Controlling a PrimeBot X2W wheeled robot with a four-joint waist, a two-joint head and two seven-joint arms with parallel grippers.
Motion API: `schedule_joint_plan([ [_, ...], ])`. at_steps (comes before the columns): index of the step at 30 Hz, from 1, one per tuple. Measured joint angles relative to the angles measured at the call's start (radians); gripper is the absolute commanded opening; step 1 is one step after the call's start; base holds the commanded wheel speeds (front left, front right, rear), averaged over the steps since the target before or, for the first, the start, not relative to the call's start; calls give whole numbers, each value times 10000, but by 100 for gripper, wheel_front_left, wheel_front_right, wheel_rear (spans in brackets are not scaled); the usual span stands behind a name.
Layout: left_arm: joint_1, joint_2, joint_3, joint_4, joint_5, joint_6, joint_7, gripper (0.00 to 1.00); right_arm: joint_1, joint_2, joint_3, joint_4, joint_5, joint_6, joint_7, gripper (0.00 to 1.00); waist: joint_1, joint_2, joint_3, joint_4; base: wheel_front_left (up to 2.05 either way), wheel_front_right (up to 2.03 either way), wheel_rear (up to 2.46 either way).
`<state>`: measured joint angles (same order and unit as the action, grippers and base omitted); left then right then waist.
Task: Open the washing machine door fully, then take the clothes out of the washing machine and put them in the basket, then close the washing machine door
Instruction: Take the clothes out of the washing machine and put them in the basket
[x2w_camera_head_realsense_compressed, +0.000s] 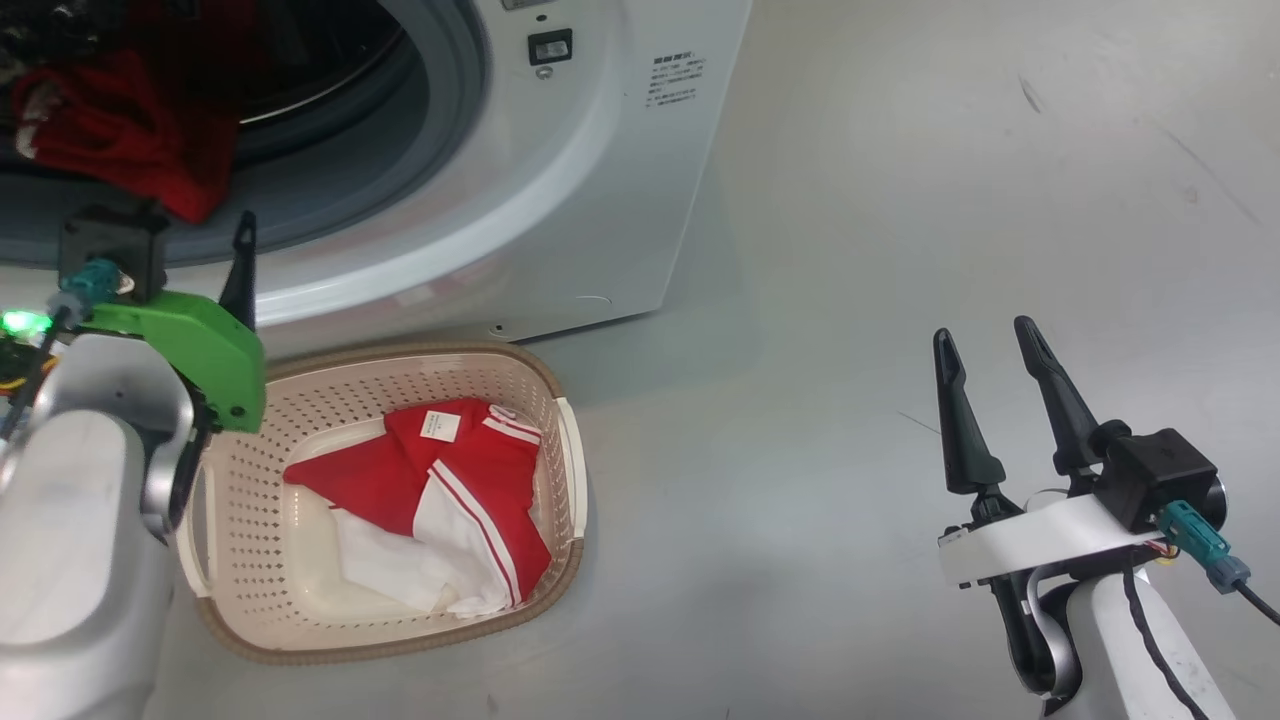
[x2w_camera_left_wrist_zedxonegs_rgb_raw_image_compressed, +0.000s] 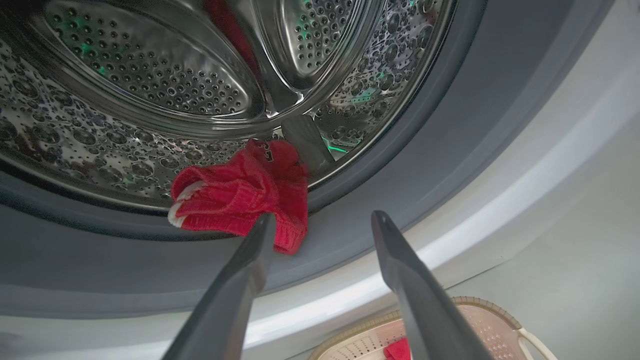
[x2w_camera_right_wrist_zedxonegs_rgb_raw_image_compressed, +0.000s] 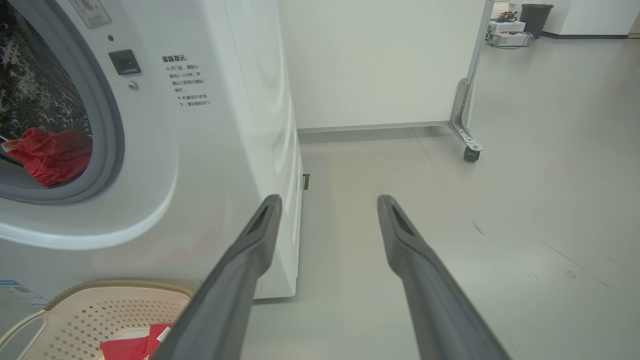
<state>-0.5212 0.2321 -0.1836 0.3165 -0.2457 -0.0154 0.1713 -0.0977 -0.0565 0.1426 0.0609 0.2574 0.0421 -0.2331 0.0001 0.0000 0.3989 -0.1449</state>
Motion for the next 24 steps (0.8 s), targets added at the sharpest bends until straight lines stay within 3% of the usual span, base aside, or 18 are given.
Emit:
schedule_joint_plan([
  [15,-2454,1062,456,1348,441,-159,1699,100,-566,102,368,625,506,8,-105,100,0,0,936,-1297,0,0,0],
  [24,-3574,2079,821,2240,525,-148,3156,100,-984,127,698,901,748,10,-132,100,0,1,1451,-1861,0,0,0],
])
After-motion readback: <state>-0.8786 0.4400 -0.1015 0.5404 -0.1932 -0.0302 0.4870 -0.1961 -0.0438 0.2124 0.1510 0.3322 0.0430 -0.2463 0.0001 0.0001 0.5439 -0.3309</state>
